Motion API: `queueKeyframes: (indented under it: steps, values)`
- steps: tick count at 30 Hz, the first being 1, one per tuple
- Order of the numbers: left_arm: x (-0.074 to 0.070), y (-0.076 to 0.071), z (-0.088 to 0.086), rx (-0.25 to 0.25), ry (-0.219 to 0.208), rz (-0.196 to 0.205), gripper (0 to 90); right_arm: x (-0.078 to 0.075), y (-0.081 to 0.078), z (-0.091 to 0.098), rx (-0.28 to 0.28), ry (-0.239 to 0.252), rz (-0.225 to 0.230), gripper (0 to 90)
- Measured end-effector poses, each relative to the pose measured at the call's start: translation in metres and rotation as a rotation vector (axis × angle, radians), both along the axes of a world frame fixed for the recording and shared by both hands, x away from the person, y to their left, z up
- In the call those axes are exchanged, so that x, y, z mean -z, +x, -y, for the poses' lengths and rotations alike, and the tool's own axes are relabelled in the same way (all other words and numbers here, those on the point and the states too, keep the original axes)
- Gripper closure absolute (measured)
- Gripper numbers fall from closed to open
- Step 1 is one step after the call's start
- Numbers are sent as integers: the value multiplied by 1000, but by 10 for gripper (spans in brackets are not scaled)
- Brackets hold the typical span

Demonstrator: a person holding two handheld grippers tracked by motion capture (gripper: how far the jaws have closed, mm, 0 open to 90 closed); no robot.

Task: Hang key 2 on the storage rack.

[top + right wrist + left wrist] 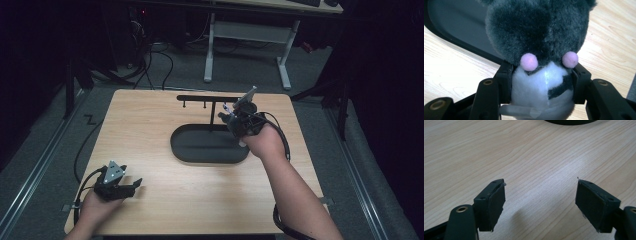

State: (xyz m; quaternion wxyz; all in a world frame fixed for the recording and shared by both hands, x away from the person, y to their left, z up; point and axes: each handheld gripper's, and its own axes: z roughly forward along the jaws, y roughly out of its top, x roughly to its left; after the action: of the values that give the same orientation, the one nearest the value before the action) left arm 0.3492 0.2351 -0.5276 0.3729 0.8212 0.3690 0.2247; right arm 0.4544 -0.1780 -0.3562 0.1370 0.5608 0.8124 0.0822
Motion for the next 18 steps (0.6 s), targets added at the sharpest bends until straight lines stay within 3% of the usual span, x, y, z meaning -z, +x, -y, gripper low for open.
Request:
queueKeyframes:
  steps: [9, 18]
  values:
    - [0, -2, -1, -1, 11, -3, 246, 19, 7, 0, -19, 20, -16, 489]
    - [1, -5, -5, -6, 10, -6, 246, 36, 25, -10, -18, 54, -24, 474]
